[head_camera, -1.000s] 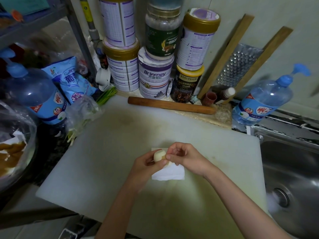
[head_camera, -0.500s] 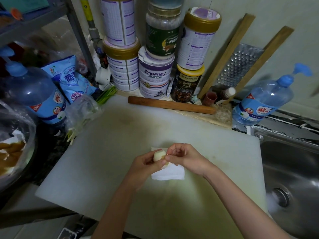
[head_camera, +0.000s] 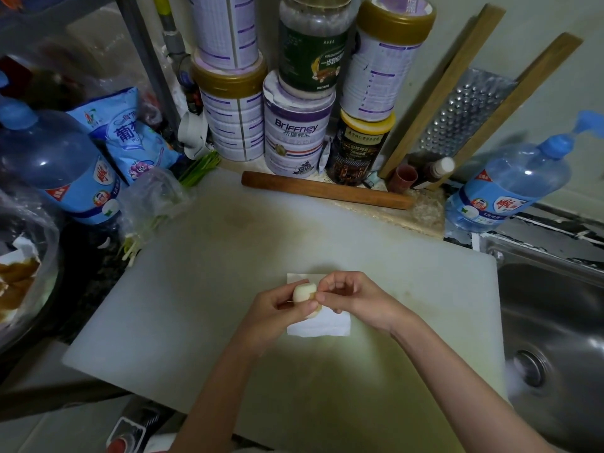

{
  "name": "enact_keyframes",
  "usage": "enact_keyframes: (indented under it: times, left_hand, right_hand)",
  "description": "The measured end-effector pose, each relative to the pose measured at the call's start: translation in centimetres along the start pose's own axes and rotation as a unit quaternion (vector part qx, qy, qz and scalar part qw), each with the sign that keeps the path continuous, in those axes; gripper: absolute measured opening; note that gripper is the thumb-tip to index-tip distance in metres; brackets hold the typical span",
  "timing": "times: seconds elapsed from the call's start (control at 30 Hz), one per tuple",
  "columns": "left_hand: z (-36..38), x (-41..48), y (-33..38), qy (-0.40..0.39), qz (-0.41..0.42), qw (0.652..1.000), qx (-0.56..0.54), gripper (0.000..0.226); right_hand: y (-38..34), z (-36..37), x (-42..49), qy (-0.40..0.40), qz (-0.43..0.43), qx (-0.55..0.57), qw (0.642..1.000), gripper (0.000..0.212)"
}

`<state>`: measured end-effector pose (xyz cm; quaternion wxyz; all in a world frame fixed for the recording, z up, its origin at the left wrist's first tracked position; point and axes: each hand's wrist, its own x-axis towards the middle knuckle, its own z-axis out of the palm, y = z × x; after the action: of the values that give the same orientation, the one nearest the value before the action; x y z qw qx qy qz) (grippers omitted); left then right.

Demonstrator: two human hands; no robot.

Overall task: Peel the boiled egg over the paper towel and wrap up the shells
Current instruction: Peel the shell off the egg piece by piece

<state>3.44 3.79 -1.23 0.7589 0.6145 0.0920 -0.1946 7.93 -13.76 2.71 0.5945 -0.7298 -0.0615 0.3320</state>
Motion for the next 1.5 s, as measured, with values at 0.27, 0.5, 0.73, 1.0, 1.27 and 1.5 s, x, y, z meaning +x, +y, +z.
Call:
enact_keyframes:
  times: [0.27, 0.5, 0.73, 1.0, 1.27, 1.5]
  left_hand:
    - [0.4, 0.3, 0.0, 0.022, 0.004, 1.000, -0.014, 0.023]
    - [1.2, 0.4, -0.4, 0.109, -0.010, 0.994, -0.028, 0.013]
    - [-0.2, -0.3, -0.5, 0.068, -0.033, 0.997, -0.036, 0.019]
    - [-0.3, -0.6, 0.2, 0.051, -0.029, 0.998, -0.020, 0.026]
    - [-0.4, -0.5, 0.7, 0.031, -0.004, 0.999, 0.017, 0.030]
    - [-0.7, -0.2, 1.0, 0.014, 0.004, 1.000, 0.013, 0.033]
  right_hand:
    - [-0.1, 0.2, 0.1, 0.020, 0.008, -0.021, 1.000, 0.009]
    - [0.6, 1.5, 0.4, 0.128, -0.006, -0.055, 0.990, 0.013]
    - [1.6, 1.0, 0.7, 0.210, 0.042, -0.058, 0.975, 0.018]
    - [2.1, 1.6, 0.8, 0.237, 0.020, -0.155, 0.959, 0.008]
    - [0.6, 2.3, 0.7, 0.198, -0.013, -0.058, 0.978, 0.011]
    - [0.3, 2.9, 0.9, 0.198, -0.019, -0.008, 0.980, 0.009]
